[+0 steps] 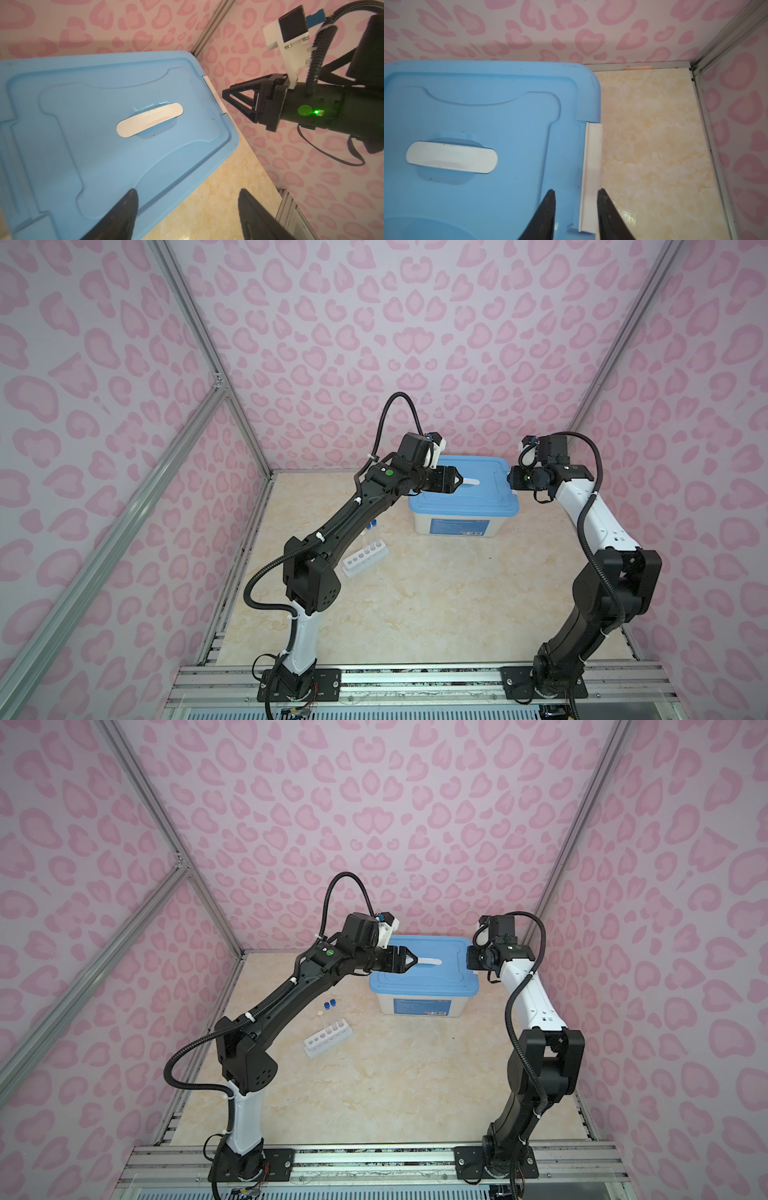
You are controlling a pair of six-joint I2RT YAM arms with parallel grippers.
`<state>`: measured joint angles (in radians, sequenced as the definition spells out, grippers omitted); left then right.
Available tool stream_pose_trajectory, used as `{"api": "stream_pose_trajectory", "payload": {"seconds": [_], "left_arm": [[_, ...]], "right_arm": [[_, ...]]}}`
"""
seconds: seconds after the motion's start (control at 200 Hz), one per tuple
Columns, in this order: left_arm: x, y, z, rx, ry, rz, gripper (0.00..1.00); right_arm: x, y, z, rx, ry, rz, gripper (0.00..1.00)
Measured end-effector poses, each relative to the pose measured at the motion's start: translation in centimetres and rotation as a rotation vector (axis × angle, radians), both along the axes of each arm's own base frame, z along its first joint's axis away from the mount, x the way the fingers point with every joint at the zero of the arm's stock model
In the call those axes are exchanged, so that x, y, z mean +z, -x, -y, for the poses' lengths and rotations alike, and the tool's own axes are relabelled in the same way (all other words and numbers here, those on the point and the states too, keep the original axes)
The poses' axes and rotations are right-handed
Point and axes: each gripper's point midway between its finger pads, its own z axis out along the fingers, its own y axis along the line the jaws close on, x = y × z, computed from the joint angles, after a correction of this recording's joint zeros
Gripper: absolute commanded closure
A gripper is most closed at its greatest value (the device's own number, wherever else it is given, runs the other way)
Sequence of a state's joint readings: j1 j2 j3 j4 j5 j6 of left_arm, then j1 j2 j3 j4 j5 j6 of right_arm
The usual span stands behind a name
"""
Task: Organize the chemistry lab equipment
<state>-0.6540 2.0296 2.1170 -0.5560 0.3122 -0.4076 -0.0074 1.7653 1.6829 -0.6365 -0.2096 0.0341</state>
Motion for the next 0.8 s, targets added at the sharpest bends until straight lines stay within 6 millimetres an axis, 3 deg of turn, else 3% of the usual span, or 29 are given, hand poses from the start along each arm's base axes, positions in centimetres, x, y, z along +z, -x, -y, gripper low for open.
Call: {"api": "stream_pose_trajectory", "payload": {"seconds": [0.14,0.25,0.35,0.5,0.6,0.8], "left_arm": [[3.0,-0.2,-3.4,0.061,0.009,0.064,0.20],[3.6,-0.9,-6.5,0.115,0.012,0.082,0.19],[2.4,-2.2,-9.9,0.181,0.013,0.064,0.18],[-0.9,-4.3,-13.9,0.260,0.060,-0.032,0.17],[-2.3,-4.6,-14.7,0.271,0.095,-0.083,0.17],[-3.3,-5.7,-13.9,0.250,0.154,-0.114,0.17]], "right_arm": [[2.0,0.6,-2.2,0.039,0.018,0.050,0.62],[3.1,1.1,-5.0,0.094,0.028,0.086,0.61],[3.7,1.5,-8.4,0.163,0.032,0.116,0.61],[3.2,1.7,-13.3,0.263,0.029,0.129,0.61],[2.2,1.5,-16.1,0.314,0.030,0.117,0.60],[0.5,1.2,-21.3,0.409,0.026,0.104,0.60]]}}
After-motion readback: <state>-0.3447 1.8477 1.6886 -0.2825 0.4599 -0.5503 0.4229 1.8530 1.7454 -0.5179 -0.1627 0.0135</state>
